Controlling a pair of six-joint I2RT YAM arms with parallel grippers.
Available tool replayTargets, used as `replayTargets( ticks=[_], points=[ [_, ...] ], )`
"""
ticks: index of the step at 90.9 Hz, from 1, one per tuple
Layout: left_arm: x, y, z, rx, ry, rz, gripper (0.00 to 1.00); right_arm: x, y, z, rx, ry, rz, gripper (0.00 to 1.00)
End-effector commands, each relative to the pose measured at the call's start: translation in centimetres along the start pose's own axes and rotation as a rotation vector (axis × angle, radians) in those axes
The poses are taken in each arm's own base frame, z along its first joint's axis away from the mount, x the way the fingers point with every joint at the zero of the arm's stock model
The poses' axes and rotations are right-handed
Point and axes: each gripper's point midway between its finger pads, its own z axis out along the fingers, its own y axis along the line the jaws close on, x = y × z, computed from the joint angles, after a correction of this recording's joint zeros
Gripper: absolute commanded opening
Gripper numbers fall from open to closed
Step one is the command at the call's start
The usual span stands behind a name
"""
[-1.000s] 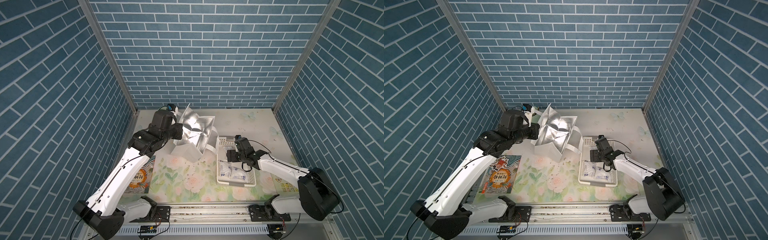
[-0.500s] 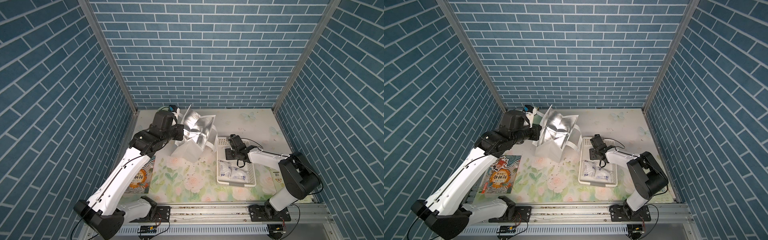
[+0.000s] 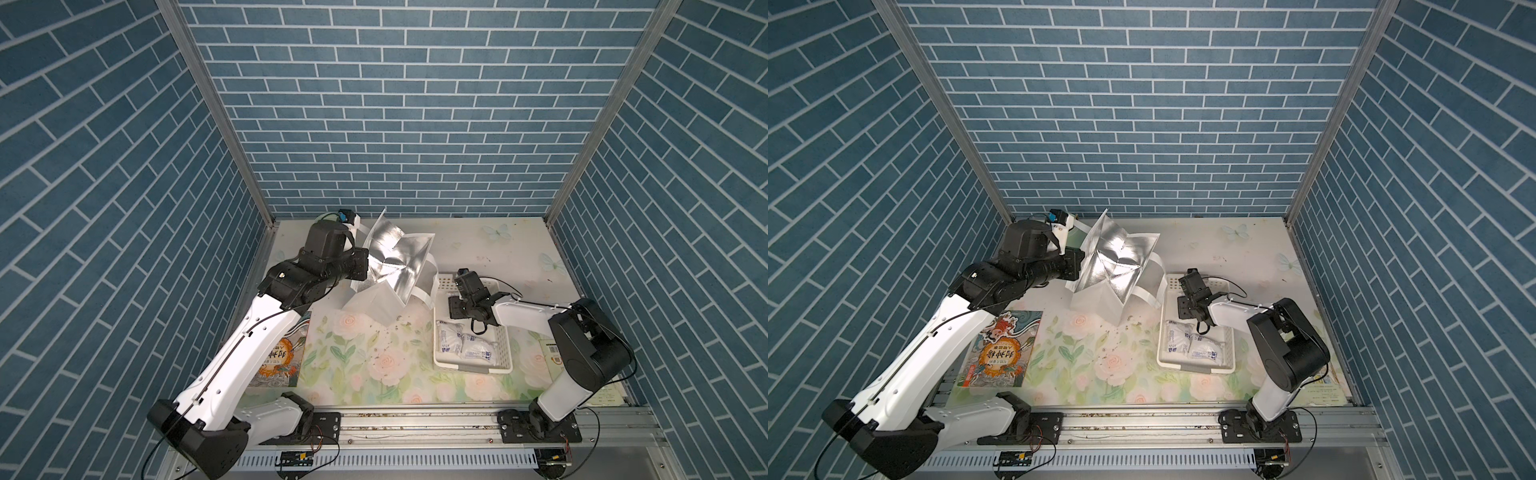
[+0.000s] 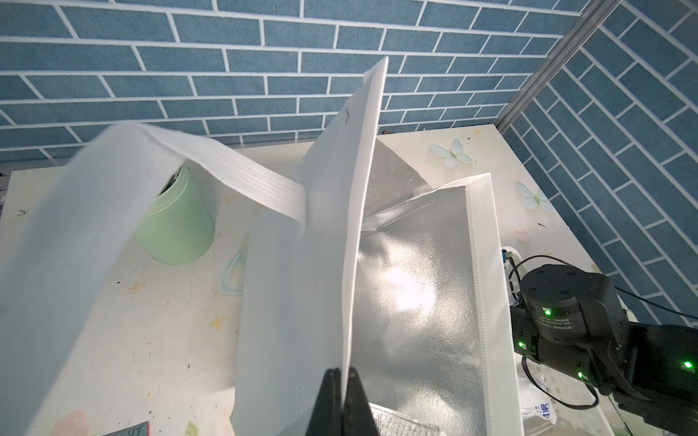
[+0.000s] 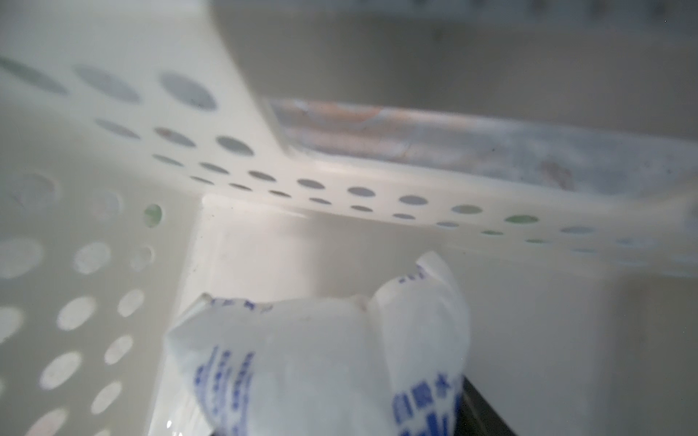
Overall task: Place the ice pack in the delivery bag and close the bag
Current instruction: Pick up the ice pack from the bin.
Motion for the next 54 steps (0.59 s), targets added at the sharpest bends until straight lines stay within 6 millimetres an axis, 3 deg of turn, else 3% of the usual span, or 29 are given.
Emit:
replayTargets(
  ticks=[1,16,30,43,54],
  points=[
    [0.2,0.1,0.3,-0.001,0.003,-0.008,0.0,1.8,-0.5,0.8,0.015,0.057,-0.021,0.54],
    [0.3,0.2,0.2,-0.003,0.002,-0.007,0.0,0.6,-0.3,-0.8,-0.003,0.007,-0.012,0.22],
    [0.2,0.2,0.1,0.0,-0.003,-0.007,0.0,-1.5,-0.3,-4.3,-0.032,-0.106,0.011,0.02],
    [0.2,0.1,0.0,0.003,-0.006,-0.006,0.0,-3.5,-0.3,-8.6,-0.079,-0.224,0.047,0.0],
    [0.3,0.0,0.1,0.014,-0.004,-0.006,0.0,-5.8,0.8,-13.8,-0.184,-0.338,0.066,0.0]
  ],
)
